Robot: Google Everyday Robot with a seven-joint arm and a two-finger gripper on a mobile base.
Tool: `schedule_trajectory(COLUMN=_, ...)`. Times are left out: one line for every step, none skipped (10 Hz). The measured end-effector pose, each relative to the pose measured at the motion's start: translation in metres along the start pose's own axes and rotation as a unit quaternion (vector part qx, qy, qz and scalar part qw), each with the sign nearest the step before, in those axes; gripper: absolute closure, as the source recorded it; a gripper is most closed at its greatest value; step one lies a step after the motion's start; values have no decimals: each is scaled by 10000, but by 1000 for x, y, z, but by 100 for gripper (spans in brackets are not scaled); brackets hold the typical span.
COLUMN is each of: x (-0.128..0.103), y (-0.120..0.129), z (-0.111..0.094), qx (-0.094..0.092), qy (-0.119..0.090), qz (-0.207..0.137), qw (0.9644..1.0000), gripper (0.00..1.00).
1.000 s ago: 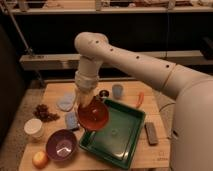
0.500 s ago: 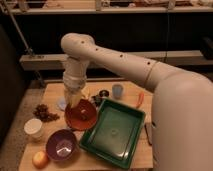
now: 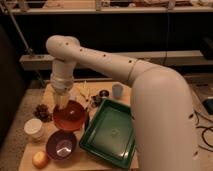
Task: Stack bowls into tray
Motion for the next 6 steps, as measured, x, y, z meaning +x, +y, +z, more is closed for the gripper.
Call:
schedule_trajectory(x=-4, y=-7, z=5, qx=-42, qy=-2, qz=35, qw=10000, gripper=100)
schedule_trajectory(x=-8, y=-15, z=10, qx=-91, qy=12, qz=72, qw=9999, gripper=100)
schedule_trajectory(x=-12, y=-22, z=16, qx=-146, qy=37, qz=93, qw=9998, gripper=100)
schedule_trajectory(x=-18, y=-31, z=25, qx=-246, qy=103, qz=101, qw=9996, gripper=100)
schedule_trajectory(x=-21, y=-36, z=33, qx=-336, qy=174, qz=111, qw=9992, gripper=100)
schedule_trajectory(x=-25, y=-44, z=46, qx=-471, qy=267, qz=113, qw=9985, gripper=100)
